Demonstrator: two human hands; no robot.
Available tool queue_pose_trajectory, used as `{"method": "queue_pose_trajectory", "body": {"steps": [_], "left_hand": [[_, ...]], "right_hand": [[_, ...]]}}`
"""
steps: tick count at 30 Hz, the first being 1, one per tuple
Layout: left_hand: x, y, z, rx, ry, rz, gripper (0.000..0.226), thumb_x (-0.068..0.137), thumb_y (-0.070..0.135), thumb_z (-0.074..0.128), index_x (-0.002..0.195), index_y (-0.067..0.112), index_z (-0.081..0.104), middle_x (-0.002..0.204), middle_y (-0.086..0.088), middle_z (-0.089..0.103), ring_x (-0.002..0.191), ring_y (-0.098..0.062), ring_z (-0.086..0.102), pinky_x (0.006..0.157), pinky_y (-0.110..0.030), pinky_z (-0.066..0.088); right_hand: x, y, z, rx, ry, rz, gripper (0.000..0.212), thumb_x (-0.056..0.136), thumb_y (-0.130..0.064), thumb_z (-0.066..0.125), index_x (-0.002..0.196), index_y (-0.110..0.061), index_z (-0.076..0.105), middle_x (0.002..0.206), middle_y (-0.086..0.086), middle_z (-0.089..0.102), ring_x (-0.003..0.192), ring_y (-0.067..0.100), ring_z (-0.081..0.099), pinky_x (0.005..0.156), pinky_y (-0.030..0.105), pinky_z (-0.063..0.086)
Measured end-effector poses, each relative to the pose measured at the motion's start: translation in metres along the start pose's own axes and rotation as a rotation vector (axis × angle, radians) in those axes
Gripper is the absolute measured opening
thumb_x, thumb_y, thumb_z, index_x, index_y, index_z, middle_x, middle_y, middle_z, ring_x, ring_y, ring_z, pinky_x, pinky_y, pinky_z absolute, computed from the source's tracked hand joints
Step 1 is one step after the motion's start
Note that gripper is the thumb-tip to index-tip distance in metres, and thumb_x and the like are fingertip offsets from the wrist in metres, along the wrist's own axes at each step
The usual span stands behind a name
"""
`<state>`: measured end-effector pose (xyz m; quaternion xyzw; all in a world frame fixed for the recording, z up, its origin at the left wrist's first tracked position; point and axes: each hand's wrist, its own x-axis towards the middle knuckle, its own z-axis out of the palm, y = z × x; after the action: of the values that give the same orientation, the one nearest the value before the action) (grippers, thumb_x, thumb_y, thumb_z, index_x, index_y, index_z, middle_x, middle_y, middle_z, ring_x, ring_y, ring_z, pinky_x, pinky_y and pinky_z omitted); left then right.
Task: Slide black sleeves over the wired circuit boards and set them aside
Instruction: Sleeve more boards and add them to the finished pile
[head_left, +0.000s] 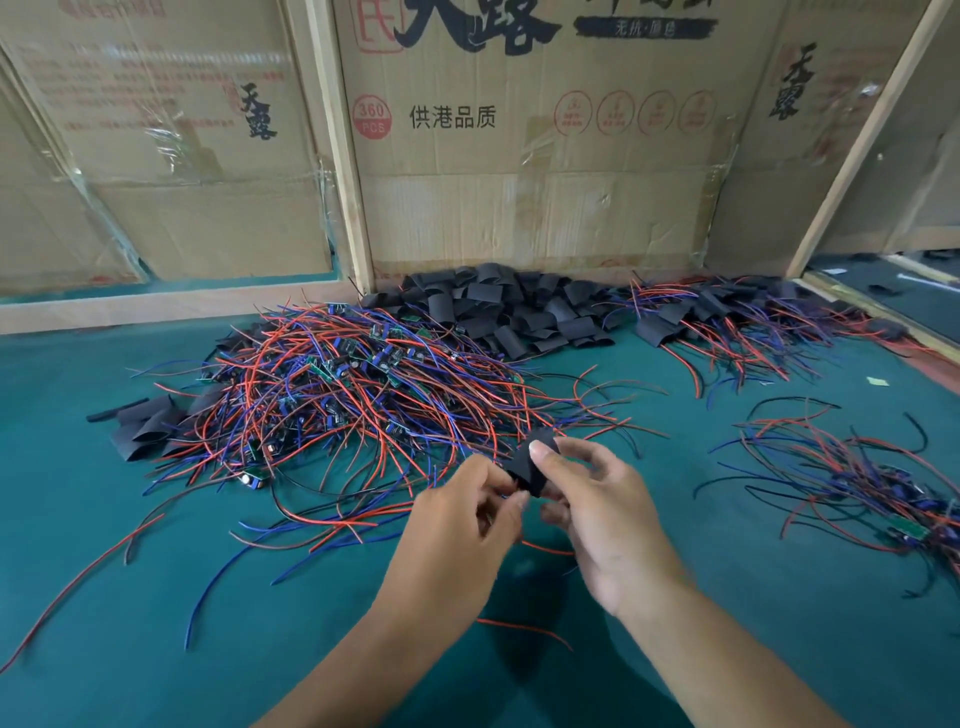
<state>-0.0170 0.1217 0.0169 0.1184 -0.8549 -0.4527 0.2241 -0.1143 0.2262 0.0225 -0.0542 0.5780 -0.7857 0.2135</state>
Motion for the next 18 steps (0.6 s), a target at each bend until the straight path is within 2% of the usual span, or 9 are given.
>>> {"method": "queue_pose_trajectory", "body": {"steps": [2, 4, 6, 8, 10, 12, 15, 18], "left_hand": [[-0.002, 0.002, 0.003, 0.074, -0.018, 0.039, 0.016, 0.097, 0.024, 0.063, 0.087, 0.029, 0.051, 0.072, 0.016, 0.064, 0.050, -0.007, 0.049, 0.052, -0.021, 0.037], [-0.003, 0.003, 0.004, 0.133, -0.024, 0.081, 0.015, 0.096, 0.026, 0.062, 0.092, 0.031, 0.049, 0.070, 0.016, 0.059, 0.054, -0.007, 0.048, 0.055, -0.025, 0.035], [-0.003, 0.003, 0.003, 0.198, -0.042, 0.146, 0.015, 0.096, 0.033, 0.061, 0.105, 0.035, 0.049, 0.077, 0.016, 0.058, 0.062, -0.011, 0.051, 0.059, -0.031, 0.037], [-0.003, 0.005, 0.001, 0.306, -0.074, 0.237, 0.032, 0.097, 0.045, 0.056, 0.124, 0.029, 0.050, 0.095, 0.015, 0.062, 0.082, -0.012, 0.055, 0.071, -0.029, 0.041], [-0.004, 0.005, 0.000, 0.379, -0.111, 0.306, 0.050, 0.097, 0.055, 0.047, 0.135, 0.023, 0.048, 0.111, 0.011, 0.062, 0.096, -0.008, 0.052, 0.084, -0.021, 0.038], [-0.002, 0.003, -0.002, 0.397, -0.149, 0.320, 0.052, 0.098, 0.056, 0.044, 0.137, 0.022, 0.047, 0.113, 0.013, 0.060, 0.099, -0.004, 0.049, 0.087, -0.013, 0.032], [0.005, -0.005, -0.006, 0.372, -0.154, 0.310, 0.047, 0.099, 0.053, 0.046, 0.136, 0.025, 0.047, 0.110, 0.017, 0.056, 0.096, -0.001, 0.050, 0.086, -0.009, 0.031], [0.008, -0.014, -0.008, 0.341, -0.127, 0.287, 0.045, 0.097, 0.057, 0.041, 0.135, 0.033, 0.043, 0.108, 0.022, 0.052, 0.092, -0.003, 0.053, 0.085, -0.015, 0.038]], "right_hand": [[-0.002, -0.001, -0.001, -0.176, 0.076, -0.102, 0.024, 0.084, -0.020, 0.078, 0.101, -0.012, 0.063, 0.065, -0.004, 0.071, 0.053, 0.009, 0.058, 0.045, 0.022, 0.043], [-0.004, -0.005, -0.002, -0.323, 0.066, -0.210, 0.022, 0.081, -0.025, 0.080, 0.096, -0.020, 0.065, 0.067, 0.001, 0.071, 0.050, 0.013, 0.057, 0.045, 0.025, 0.043], [-0.004, -0.011, -0.003, -0.356, 0.030, -0.252, 0.021, 0.080, -0.025, 0.082, 0.094, -0.025, 0.066, 0.069, 0.001, 0.072, 0.054, 0.013, 0.062, 0.048, 0.023, 0.044], [0.001, -0.019, -0.005, -0.358, 0.005, -0.275, 0.022, 0.081, -0.019, 0.080, 0.099, -0.026, 0.068, 0.069, 0.000, 0.071, 0.058, 0.011, 0.063, 0.052, 0.021, 0.046], [0.014, -0.034, -0.010, -0.307, -0.019, -0.293, 0.027, 0.085, -0.011, 0.076, 0.106, -0.025, 0.068, 0.065, -0.004, 0.068, 0.055, 0.008, 0.058, 0.052, 0.019, 0.046], [0.035, -0.055, -0.021, -0.327, 0.012, -0.340, 0.029, 0.088, -0.010, 0.072, 0.110, -0.029, 0.068, 0.066, -0.008, 0.067, 0.058, 0.005, 0.057, 0.054, 0.018, 0.048], [0.078, -0.084, -0.045, -0.490, 0.067, -0.421, 0.031, 0.094, -0.014, 0.066, 0.116, -0.036, 0.067, 0.085, -0.002, 0.066, 0.067, 0.009, 0.057, 0.061, 0.022, 0.049], [0.125, -0.108, -0.071, -0.606, 0.109, -0.436, 0.034, 0.095, -0.015, 0.065, 0.128, -0.021, 0.061, 0.099, 0.005, 0.068, 0.069, 0.012, 0.062, 0.056, 0.026, 0.050]]}}
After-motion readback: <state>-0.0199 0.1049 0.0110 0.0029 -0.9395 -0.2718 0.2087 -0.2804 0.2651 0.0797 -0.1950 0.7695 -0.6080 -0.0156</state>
